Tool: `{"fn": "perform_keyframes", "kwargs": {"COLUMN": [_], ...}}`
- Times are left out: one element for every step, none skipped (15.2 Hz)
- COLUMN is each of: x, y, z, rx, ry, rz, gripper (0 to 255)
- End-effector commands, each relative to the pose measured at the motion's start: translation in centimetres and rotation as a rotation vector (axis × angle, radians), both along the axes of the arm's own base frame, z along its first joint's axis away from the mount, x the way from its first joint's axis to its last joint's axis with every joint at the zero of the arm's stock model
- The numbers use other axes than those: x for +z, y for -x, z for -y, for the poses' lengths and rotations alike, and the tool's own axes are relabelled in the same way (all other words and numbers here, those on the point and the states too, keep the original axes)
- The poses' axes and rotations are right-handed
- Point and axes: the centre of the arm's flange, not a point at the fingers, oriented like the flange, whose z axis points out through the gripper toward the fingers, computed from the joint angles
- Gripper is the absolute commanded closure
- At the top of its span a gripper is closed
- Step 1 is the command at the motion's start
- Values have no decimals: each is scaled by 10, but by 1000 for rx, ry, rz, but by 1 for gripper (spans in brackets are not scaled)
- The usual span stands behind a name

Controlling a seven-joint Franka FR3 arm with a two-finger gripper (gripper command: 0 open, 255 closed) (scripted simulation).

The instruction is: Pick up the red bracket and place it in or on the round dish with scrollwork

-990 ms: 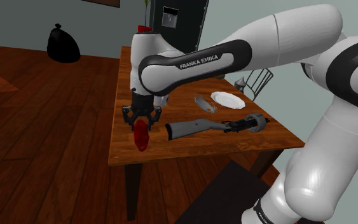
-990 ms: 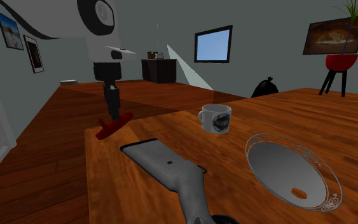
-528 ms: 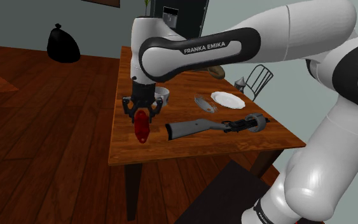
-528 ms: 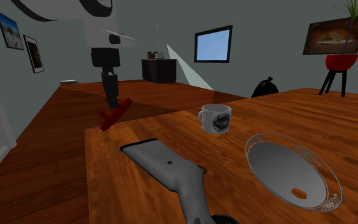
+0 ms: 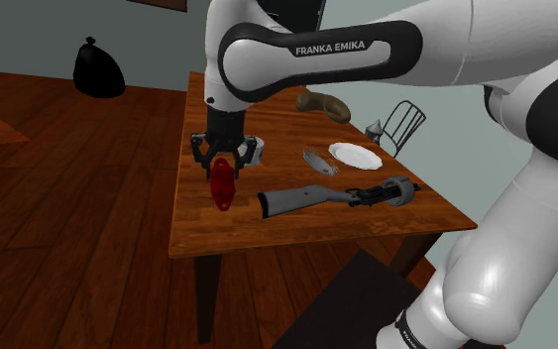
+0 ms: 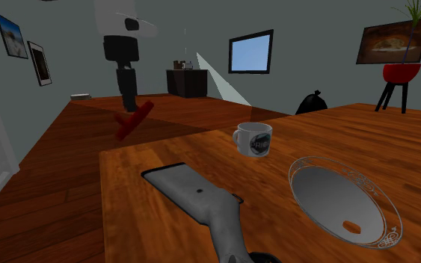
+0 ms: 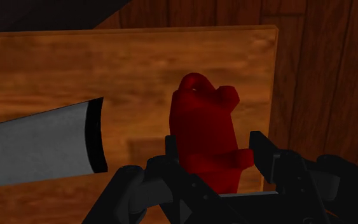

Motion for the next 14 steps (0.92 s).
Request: {"fn": "perform_keyframes", "kwargs": {"x": [11,16,21,27,32,34,35,35,36,37,37,38,38,39], "y": [0,0,0,0,0,0,-1,-2,-3,-4,-5,-6,-6,-7], "z": [0,0,0,0,0,0,13,26,39,52,65,79,92,105], "rx": [0,0,0,0,0,0,0,0,0,0,0,0,0,0], "ry": [0,0,0,0,0,0,0,0,0,0,0,0,0,0], "rz": [0,0,0,0,0,0,0,0,0,0,0,0,0,0], "gripper": [255,255,255,255,255,255,255,255,255,255,255,255,255,255]}}
